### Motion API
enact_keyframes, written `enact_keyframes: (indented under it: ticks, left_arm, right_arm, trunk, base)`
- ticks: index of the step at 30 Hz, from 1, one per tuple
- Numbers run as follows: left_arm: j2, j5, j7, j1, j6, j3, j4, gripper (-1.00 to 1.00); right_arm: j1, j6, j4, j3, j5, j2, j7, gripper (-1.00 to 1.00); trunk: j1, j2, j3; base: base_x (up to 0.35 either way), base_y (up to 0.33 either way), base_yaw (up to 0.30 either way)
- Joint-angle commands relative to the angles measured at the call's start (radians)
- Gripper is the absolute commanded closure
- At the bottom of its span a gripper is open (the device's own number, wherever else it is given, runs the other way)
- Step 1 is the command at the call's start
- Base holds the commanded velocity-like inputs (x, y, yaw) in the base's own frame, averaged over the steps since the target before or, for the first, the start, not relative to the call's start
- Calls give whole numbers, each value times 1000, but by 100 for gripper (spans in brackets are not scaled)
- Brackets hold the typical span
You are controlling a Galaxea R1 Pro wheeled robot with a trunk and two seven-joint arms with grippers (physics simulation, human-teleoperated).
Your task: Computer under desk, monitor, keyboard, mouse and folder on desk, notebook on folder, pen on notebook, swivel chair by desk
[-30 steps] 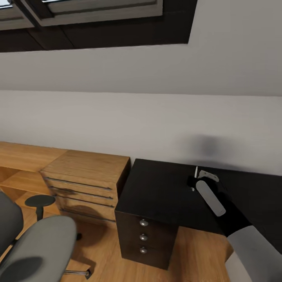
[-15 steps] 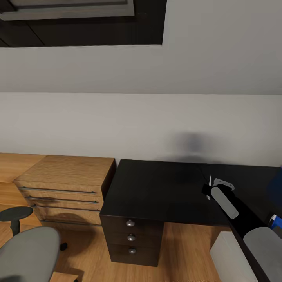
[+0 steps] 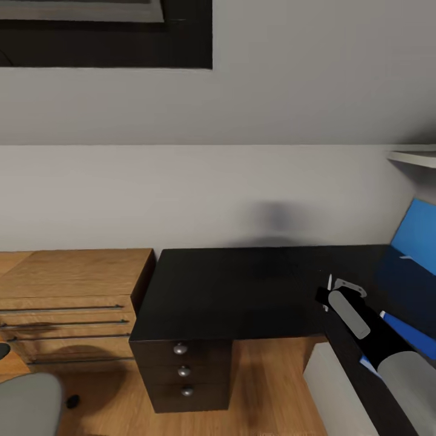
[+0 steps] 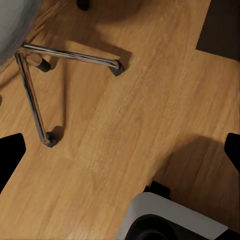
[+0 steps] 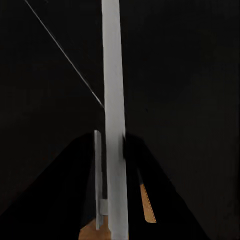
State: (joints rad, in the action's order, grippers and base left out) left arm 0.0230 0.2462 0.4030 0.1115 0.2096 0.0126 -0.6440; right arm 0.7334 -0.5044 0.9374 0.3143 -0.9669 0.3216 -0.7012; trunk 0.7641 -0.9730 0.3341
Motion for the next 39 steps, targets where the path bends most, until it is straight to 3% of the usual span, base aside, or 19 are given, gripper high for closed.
enact_keyframes:
  ticks: [1,3,8,21,39]
  left_arm:
    - [0,8,2,0,4,2,-2,-100]
    - [0,8,2,0,4,2,-2,-100]
    - [1,7,2,0,4,3,-2,-100]
    - [1,7,2,0,4,3,-2,-100]
    - [0,7,2,0,4,3,-2,-100]
  right_arm:
    - [1,1,-2,3,-6,2,-8,100]
    - [1,2,-2,2,-6,2,-8,100]
    - [1,3,-5,-68,-6,2,-8,100]
    - [3,33,-89,-85,-7,5,-5,100]
    - [3,40,-95,-80,-8,3,-3,100]
  trunk:
    - [0,-1,1]
    - [0,-1,1]
    - [0,-1,1]
    - [0,-1,1]
    - [0,-1,11]
  base:
    - [0,0,-268]
    - [0,0,-268]
    - [0,0,-267]
    - [0,0,-265]
    - [0,0,-173]
